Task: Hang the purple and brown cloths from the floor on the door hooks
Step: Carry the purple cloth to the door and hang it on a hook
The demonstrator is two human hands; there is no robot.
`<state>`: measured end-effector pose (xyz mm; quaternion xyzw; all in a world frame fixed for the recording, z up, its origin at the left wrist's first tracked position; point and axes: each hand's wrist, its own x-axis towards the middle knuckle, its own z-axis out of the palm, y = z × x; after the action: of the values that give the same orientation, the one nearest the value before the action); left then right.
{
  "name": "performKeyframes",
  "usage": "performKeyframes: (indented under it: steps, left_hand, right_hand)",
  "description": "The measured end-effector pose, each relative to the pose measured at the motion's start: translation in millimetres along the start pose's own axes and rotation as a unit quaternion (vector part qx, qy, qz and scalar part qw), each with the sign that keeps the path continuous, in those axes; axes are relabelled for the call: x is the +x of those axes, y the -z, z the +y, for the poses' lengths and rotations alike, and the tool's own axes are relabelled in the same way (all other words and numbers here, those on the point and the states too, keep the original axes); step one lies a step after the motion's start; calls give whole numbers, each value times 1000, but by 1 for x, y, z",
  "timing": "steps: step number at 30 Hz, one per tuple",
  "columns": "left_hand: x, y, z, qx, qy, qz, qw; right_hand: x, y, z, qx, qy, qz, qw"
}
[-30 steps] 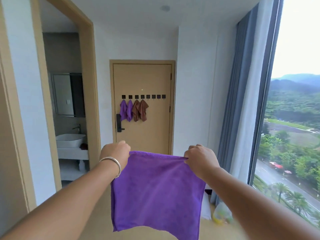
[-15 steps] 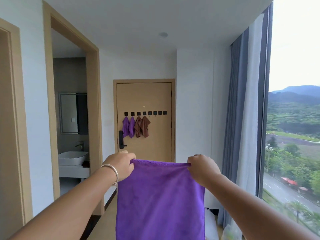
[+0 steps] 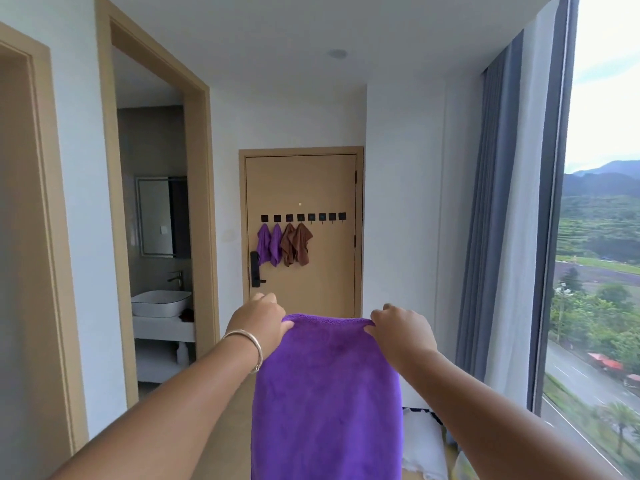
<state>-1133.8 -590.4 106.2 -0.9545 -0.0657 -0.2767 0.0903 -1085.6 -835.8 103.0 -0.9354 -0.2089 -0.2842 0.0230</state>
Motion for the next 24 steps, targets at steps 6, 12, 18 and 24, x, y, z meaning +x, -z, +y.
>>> performKeyframes:
  steps: [6,12,18,24]
  left_hand:
    - [15,-13,-5,108,29,29,993]
    - [60,-43,-24,106,27,-10,994]
    - [133,-84,-54,49,34,-58,997]
    - [205,-130,-88,-48,30,-48,997]
  right_hand:
    - [27,-14,-9,-2,1,9,1000]
    - [78,-48,-19,-15,15,19,1000]
    - [151,-89,-35,-36,7,-1,999]
    - [238,-127,-46,-19,-18,5,1000]
